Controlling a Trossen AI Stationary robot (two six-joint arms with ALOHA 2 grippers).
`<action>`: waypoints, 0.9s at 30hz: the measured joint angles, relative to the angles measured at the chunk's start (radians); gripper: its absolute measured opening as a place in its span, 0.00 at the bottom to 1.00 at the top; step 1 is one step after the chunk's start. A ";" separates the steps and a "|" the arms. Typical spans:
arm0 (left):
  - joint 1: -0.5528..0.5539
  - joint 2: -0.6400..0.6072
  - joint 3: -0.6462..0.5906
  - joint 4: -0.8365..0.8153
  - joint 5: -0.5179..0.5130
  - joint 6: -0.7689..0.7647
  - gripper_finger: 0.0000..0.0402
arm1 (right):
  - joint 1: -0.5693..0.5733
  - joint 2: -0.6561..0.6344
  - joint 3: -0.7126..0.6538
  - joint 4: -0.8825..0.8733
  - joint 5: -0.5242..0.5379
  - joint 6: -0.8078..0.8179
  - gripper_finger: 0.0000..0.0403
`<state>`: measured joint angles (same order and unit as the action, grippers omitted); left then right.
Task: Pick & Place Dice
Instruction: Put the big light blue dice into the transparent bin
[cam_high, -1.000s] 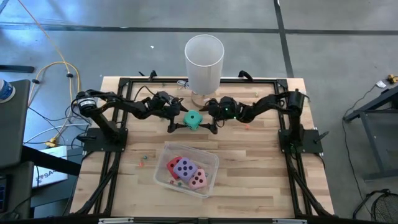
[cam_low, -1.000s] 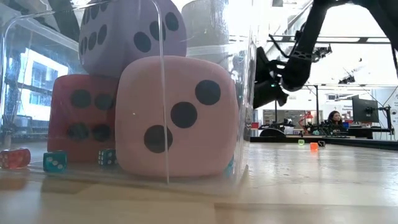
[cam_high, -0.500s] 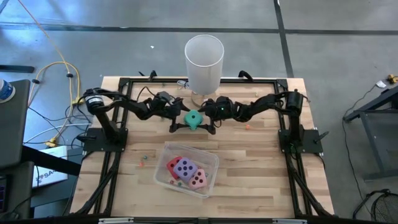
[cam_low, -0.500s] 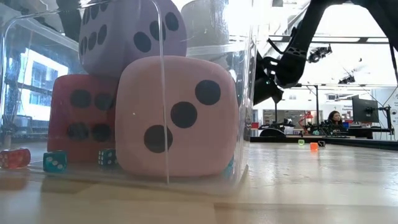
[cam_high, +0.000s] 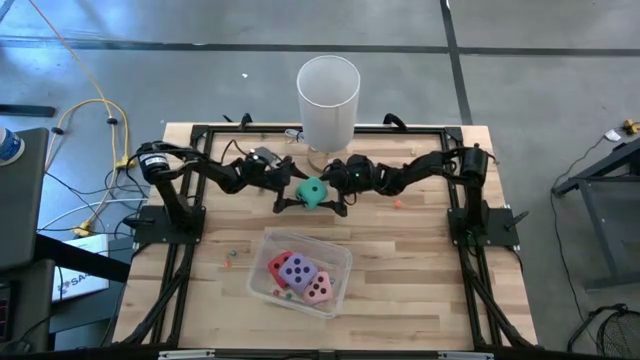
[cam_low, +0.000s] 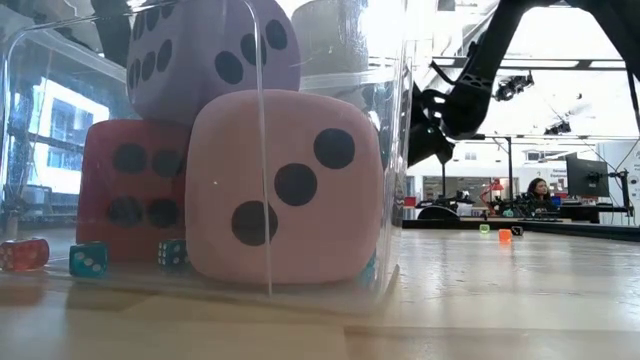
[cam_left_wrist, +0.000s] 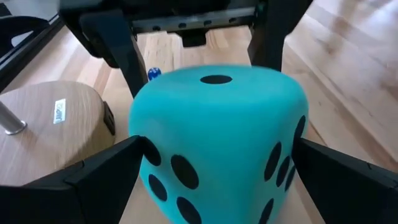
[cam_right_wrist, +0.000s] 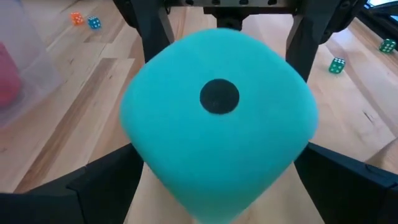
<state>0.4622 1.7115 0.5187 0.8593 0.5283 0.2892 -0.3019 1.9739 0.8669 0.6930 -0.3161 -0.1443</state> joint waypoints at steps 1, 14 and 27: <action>0.000 -0.001 0.000 0.010 0.001 -0.014 1.00 | 0.000 0.000 0.002 -0.001 0.000 -0.002 0.98; -0.028 -0.098 0.007 0.047 0.003 -0.106 1.00 | 0.033 -0.026 0.026 0.011 0.035 -0.011 0.98; -0.061 -0.168 0.007 0.032 -0.012 -0.148 1.00 | 0.097 -0.114 0.090 -0.182 0.169 -0.087 0.98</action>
<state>0.4016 1.5431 0.5255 0.8910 0.5160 0.1417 -0.2047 1.8598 0.9565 0.5111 -0.1467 -0.2318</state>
